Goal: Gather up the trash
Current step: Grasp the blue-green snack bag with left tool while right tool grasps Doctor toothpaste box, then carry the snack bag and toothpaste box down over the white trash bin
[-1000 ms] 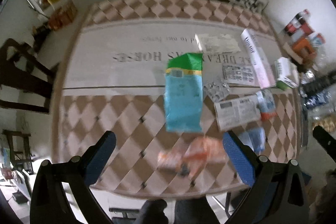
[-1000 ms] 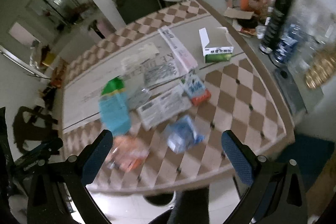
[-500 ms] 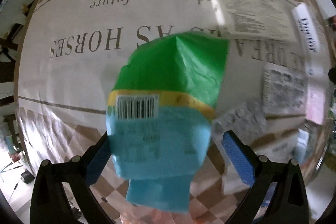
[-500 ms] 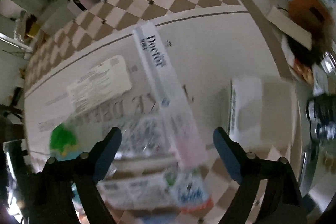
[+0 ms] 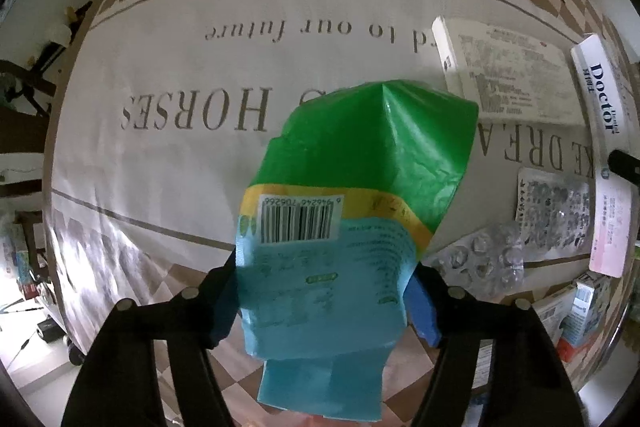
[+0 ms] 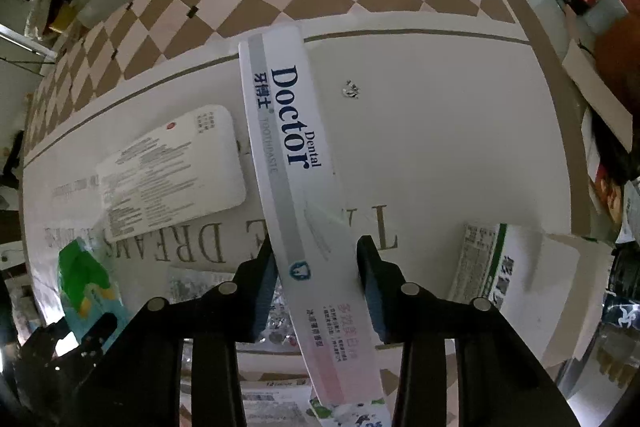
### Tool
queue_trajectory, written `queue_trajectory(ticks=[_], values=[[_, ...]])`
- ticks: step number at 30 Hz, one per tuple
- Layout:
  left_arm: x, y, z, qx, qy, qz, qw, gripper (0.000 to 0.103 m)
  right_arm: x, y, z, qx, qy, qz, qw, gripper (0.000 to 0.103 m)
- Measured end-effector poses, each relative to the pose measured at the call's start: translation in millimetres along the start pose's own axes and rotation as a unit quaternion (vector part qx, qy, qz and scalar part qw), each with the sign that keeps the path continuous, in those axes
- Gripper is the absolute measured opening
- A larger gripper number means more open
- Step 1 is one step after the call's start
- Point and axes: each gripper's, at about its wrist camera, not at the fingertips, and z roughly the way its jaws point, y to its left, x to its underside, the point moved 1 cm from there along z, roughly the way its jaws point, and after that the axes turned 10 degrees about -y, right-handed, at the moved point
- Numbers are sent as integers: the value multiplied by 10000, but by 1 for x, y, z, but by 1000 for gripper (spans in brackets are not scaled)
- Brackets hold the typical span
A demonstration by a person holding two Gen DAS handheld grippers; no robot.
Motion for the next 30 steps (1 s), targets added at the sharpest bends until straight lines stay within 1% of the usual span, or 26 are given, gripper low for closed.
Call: queue_trajectory(ticks=[1, 2, 3, 4, 5, 6, 10, 11, 12, 13, 17, 18, 19, 20, 21, 23, 24, 26, 27, 28, 29, 30], values=[[0, -1, 0, -2, 10, 44, 10000, 68, -1, 0, -4, -40, -45, 15, 10000, 41], [-2, -1, 3, -25, 86, 93, 9999, 71, -2, 0, -7, -72, -81, 29, 9999, 41], [-4, 1, 8, -23, 177, 120, 9998, 72, -2, 1, -10, -104, -102, 30, 9999, 41], [-6, 2, 10, -20, 176, 132, 9998, 72, -4, 1, -12, -141, -103, 48, 9998, 41], [-8, 2, 10, -8, 193, 141, 9997, 72, -3, 1, -11, -151, -88, 59, 9998, 41], [-12, 4, 7, 50, 198, 106, 9997, 69, -5, 1, -10, -143, -58, 70, 9999, 41], [-25, 10, -14, 51, 15, 99, 9999, 65, -8, -1, -7, -113, -72, 128, 9998, 41], [-28, 11, -21, 66, -26, 76, 9999, 64, -3, 0, -9, -113, -92, 126, 9998, 41], [-26, 4, -26, 64, -84, 56, 9999, 64, -2, 0, -8, -102, -110, 110, 9998, 41], [-27, 7, -39, 43, -158, 45, 9999, 64, -4, 2, -9, -82, -109, 75, 9999, 41], [-31, 14, -86, 60, -458, -13, 9989, 64, 16, 11, -19, -132, -179, 9, 9998, 41], [-33, 17, -100, 50, -575, -26, 9983, 64, 15, 14, -23, -163, -221, 26, 9996, 41], [-36, 21, -115, 46, -711, -42, 9975, 64, 15, 16, -28, -233, -290, 67, 9993, 41], [-38, 24, -130, 28, -840, -53, 9964, 64, 21, 15, -36, -303, -360, 116, 9988, 41], [-36, 29, -137, 11, -944, -65, 9955, 64, 28, 16, -47, -383, -443, 173, 9981, 41], [-37, 39, -162, 20, -1188, -95, 9929, 64, 40, 18, -68, -586, -687, 306, 9954, 41], [-32, 45, -168, 16, -1291, -111, 9916, 64, 48, 20, -80, -624, -788, 341, 9943, 41], [-26, 55, -187, 34, -1506, -144, 9885, 64, 51, 23, -98, -709, -956, 355, 9923, 40], [-12, 62, -181, 38, -1601, -169, 9870, 64, 52, 27, -107, -758, -1014, 348, 9913, 40], [-4, 68, -193, 42, -1713, -193, 9850, 64, 61, 28, -121, -791, -1062, 342, 9906, 40], [13, 79, -184, 52, -1782, -204, 9838, 64, 70, 36, -136, -805, -1131, 313, 9898, 40], [24, 83, -184, 60, -1853, -222, 9824, 64, 76, 42, -145, -795, -1191, 279, 9893, 40]])
